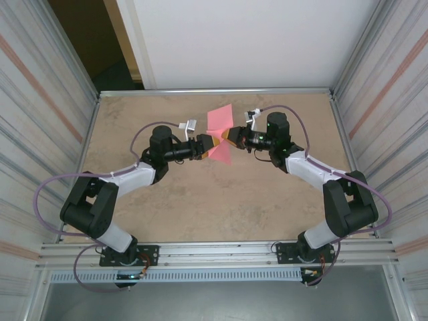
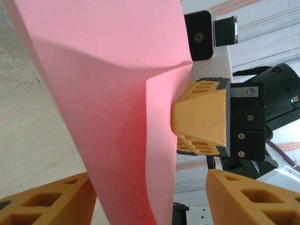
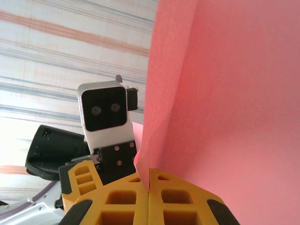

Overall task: Fold a paper plane with a square sheet of paper (pick it up from the middle)
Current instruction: Turn over the paper at the center of the table.

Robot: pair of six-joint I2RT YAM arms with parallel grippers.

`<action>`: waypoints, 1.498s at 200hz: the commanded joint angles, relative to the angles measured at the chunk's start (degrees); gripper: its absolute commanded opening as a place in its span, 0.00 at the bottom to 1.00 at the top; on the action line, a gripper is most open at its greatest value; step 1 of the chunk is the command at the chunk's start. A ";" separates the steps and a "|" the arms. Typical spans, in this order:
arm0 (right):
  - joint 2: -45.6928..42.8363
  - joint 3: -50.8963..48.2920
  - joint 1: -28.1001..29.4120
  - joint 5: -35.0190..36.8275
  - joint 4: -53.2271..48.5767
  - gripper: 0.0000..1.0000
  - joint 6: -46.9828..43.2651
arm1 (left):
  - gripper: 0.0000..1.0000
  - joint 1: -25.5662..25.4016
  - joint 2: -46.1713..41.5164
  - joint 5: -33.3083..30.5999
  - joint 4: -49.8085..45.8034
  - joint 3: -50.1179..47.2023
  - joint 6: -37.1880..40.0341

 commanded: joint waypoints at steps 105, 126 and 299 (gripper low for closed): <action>-1.00 0.83 -1.66 0.15 -7.05 0.23 -3.19 | 0.27 0.93 1.08 0.79 1.01 1.32 -1.04; -1.35 0.72 -2.39 1.62 -10.57 0.33 -4.87 | 0.18 1.31 1.34 0.71 -2.01 2.21 0.44; -18.46 -4.25 -8.15 35.47 -38.09 0.71 -17.67 | 0.07 -5.25 0.29 -65.05 -90.02 32.63 43.62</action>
